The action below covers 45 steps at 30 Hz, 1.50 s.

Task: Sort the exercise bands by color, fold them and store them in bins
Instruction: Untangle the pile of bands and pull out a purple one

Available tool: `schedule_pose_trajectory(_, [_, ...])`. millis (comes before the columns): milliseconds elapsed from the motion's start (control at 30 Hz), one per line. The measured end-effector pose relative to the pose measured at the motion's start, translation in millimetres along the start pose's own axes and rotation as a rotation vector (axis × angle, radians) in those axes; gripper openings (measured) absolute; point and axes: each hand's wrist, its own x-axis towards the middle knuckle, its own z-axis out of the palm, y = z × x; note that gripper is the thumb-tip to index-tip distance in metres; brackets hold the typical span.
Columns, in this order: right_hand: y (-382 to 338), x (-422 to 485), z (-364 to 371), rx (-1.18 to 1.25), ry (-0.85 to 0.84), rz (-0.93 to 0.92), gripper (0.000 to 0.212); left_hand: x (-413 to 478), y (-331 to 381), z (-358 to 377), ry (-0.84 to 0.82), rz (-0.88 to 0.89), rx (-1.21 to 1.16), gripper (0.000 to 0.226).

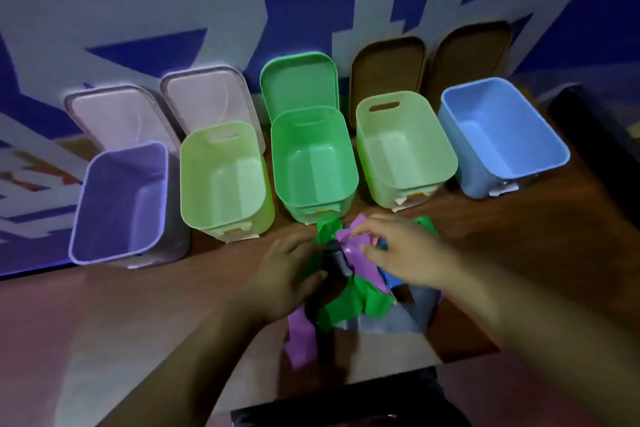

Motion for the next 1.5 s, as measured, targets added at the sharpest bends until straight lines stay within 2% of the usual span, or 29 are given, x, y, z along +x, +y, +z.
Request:
schedule_pose_trajectory(100, [29.9, -6.3, 35.7, -0.216, -0.064, -0.063, 0.058, -6.8, -25.3, 32.5, -0.058, 0.019, 0.174, 0.059])
schedule_pose_trajectory(200, [49.6, -13.3, 67.0, -0.270, -0.054, -0.059, 0.066, -10.8, -31.3, 52.7, -0.047, 0.024, 0.152, 0.061])
schedule_pose_trajectory(467, [87.4, -20.0, 118.2, -0.394, 0.169, -0.172, 0.053, -14.7, -47.7, 90.6, 0.189, 0.079, 0.049, 0.049])
schedule_pose_trajectory(700, [95.1, -21.3, 137.3, -0.424, 0.324, -0.218, 0.052, -18.1, -53.7, 103.1, 0.250, 0.099, 0.116, 0.048])
schedule_pose_trajectory(833, [99.2, -16.8, 139.8, -0.473, 0.345, -0.231, 0.054, -20.8, -55.7, 106.6, 0.298, 0.121, 0.159, 0.046])
schedule_pose_trajectory(1067, [103.0, -16.9, 135.6, -0.475, 0.380, -0.328, 0.053, -23.3, -60.3, 106.5, 0.388, 0.171, 0.081, 0.044])
schedule_pose_trajectory(1267, [105.2, -16.8, 135.0, -0.414, 0.411, -0.371, 0.047, -31.9, -54.6, 109.9, 0.483, 0.135, -0.181, 0.046])
schedule_pose_trajectory(1500, [98.5, -21.5, 135.8, -0.377, 0.415, -0.363, 0.047, -45.7, -45.8, 101.6, 0.550, 0.098, -0.232, 0.040])
